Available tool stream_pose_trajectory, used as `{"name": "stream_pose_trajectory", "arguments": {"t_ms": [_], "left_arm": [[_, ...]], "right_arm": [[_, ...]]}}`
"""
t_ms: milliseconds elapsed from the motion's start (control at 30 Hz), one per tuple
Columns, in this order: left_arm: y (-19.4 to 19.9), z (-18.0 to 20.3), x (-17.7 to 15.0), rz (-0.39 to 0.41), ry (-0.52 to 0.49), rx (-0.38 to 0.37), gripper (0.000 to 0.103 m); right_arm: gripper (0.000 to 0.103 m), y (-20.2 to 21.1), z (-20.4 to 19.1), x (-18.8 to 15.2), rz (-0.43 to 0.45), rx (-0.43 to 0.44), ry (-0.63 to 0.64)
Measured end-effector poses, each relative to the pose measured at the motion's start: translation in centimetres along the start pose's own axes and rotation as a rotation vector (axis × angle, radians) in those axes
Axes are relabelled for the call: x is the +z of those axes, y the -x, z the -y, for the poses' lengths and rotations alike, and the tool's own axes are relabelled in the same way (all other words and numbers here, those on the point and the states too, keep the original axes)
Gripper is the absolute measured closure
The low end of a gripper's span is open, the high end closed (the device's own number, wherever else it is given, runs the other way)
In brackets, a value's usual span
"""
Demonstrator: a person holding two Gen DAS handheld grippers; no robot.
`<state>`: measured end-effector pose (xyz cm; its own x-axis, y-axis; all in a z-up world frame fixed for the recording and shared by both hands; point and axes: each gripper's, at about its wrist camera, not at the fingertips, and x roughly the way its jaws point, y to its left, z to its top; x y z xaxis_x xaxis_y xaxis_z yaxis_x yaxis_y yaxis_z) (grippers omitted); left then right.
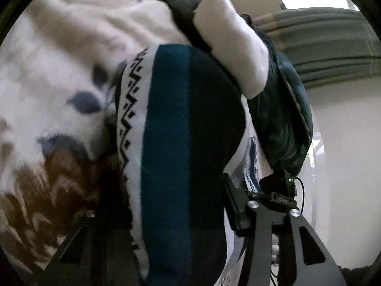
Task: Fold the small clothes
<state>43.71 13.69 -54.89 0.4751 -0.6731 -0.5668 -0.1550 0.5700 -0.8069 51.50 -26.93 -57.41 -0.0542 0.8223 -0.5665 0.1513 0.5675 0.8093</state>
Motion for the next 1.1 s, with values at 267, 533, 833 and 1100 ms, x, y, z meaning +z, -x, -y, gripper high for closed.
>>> {"name": "stream_pose_trajectory", "arguments": {"t_ms": [267,533,833,1100], "left_arm": [[2.1,4.9,3.4,-0.032,-0.041,-0.03,0.072],[2.8,13.6,15.6,-0.039,-0.145,-0.081,0.072],[-6.4,18.0,34.7,-0.093,-0.251,-0.017,0.07],[-12.4,11.4,38.9,-0.171,-0.177,0.149,0.035]], "right_arm": [[0.08,4.1,-4.7,-2.6,0.144,-0.033,-0.013],[0.08,9.1,-14.9,1.7,0.283,-0.015,0.043],[0.08,8.3,-22.0,18.8,0.452,-0.027,0.006],[0.063,5.1,-20.1,27.1,0.451,-0.179,-0.052]]}}
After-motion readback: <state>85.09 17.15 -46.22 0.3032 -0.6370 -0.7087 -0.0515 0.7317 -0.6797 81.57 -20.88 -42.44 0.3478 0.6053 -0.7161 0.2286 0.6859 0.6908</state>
